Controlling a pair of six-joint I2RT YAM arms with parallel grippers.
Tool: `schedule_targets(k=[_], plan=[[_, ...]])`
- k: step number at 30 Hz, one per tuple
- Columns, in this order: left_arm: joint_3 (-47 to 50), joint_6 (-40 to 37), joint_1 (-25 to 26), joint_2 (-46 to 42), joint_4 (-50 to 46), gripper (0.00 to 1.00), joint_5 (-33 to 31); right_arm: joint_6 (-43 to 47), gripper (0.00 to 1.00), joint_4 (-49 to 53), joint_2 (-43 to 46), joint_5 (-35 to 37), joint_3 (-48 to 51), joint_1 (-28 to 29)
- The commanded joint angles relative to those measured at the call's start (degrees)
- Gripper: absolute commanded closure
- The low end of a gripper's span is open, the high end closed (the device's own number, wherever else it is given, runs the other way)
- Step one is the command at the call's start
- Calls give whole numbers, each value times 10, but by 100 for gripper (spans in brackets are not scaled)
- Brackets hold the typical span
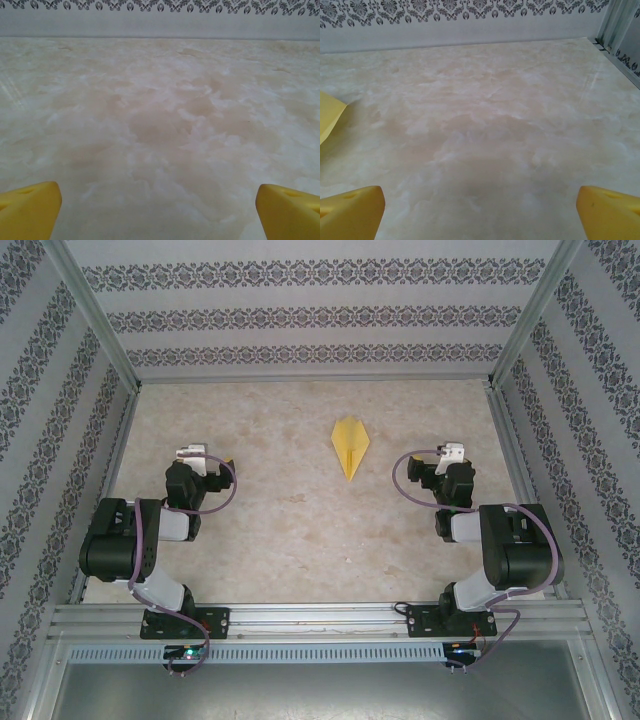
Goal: Fold a paper plane with a square sheet of paper (fold left side to right side)
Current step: Reset both arms
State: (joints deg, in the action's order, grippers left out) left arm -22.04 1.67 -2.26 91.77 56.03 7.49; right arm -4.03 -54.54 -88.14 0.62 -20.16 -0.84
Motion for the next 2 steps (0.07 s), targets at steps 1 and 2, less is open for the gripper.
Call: schedule_targets(k=[1,2], plan=[[4,-7,-4,-5,-7,1,-2,14,2,-2,4,3,-12,8],[3,-7,-4,-5,-7,1,-2,14,2,-3,5,4,-11,8]])
